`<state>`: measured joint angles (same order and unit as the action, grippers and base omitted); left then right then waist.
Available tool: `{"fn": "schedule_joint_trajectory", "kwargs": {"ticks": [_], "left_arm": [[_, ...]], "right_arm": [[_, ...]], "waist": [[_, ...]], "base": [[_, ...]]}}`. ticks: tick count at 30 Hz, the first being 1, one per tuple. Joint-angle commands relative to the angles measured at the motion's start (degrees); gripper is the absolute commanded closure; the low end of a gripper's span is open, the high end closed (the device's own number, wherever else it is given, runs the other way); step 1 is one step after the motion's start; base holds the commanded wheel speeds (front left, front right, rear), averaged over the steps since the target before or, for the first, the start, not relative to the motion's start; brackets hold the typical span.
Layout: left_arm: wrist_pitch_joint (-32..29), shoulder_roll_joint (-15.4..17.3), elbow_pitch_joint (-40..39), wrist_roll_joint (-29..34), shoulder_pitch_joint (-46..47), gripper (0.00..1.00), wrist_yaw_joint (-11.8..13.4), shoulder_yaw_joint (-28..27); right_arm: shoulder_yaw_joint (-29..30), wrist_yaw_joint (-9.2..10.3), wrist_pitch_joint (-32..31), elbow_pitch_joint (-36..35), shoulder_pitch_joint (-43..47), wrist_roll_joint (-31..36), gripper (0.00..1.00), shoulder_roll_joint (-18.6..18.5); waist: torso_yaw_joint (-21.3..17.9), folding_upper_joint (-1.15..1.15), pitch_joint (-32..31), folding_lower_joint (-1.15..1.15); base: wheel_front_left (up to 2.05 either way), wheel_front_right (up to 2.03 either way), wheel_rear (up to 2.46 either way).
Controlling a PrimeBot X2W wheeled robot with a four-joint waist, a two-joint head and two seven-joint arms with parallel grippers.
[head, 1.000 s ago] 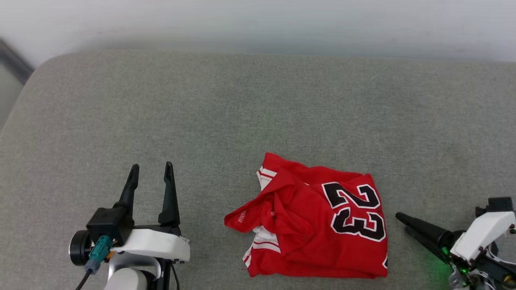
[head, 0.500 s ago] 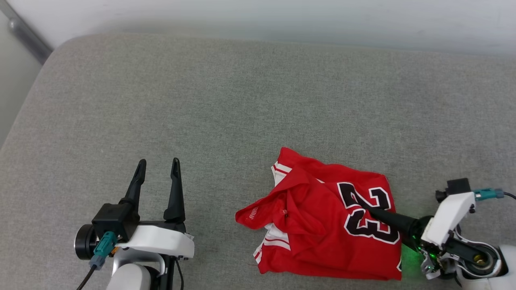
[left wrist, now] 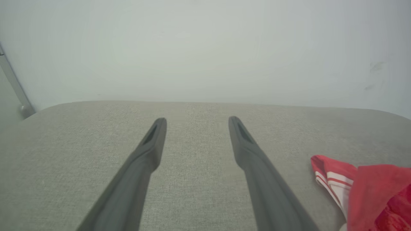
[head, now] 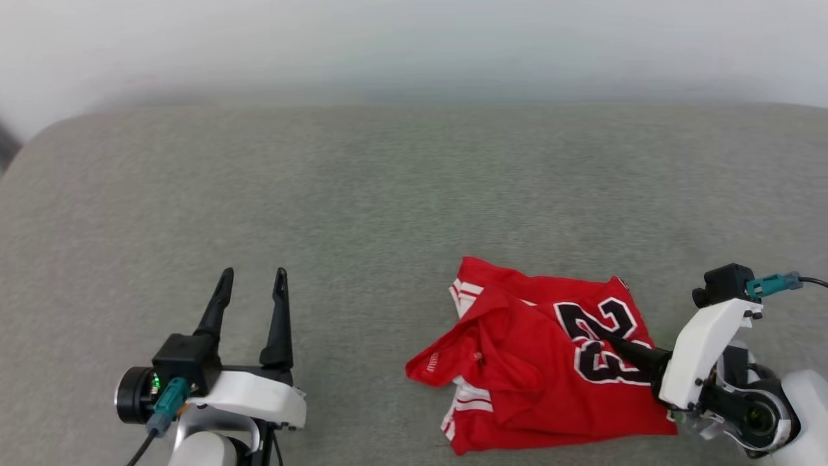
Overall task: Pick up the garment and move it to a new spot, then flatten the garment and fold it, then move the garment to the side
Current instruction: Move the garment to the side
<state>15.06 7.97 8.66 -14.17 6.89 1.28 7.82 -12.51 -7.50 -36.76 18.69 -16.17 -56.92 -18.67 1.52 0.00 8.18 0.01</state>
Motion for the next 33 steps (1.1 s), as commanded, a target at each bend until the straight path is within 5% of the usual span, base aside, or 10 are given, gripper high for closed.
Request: {"fn": "schedule_joint_trajectory", "kwargs": {"ticks": [1,15,26,33], "left_arm": [[0.1,0.1,0.0,0.4,-0.4,0.0,-0.2,0.2],[-1.2,1.9,-1.8,2.8,7.3,0.0,-3.0,3.7],[-4.3,3.0,-6.8,5.0,15.8,0.0,-3.7,6.0],[-6.4,3.9,-10.1,6.0,18.4,0.0,-4.2,7.2]], "right_arm": [[-0.9,0.02,0.8,0.4,-0.9,1.3,1.0,-1.2],[-8.1,0.02,15.4,13.7,-13.2,12.1,1.0,-12.1],[-5.8,0.06,28.5,28.4,-27.0,15.6,1.0,-18.3],[-2.5,0.04,37.9,36.8,-32.5,16.8,0.97,-18.1]], "waist": [[-3.3,0.0,-1.1,-0.01],[-17.9,0.0,8.2,-0.01],[-18.9,0.0,19.6,-0.01],[-18.0,0.0,24.5,-0.01]], "base": [[0.0,0.0,0.0],[0.0,0.0,0.0],[0.0,0.0,0.0],[0.0,0.0,0.0]]}}
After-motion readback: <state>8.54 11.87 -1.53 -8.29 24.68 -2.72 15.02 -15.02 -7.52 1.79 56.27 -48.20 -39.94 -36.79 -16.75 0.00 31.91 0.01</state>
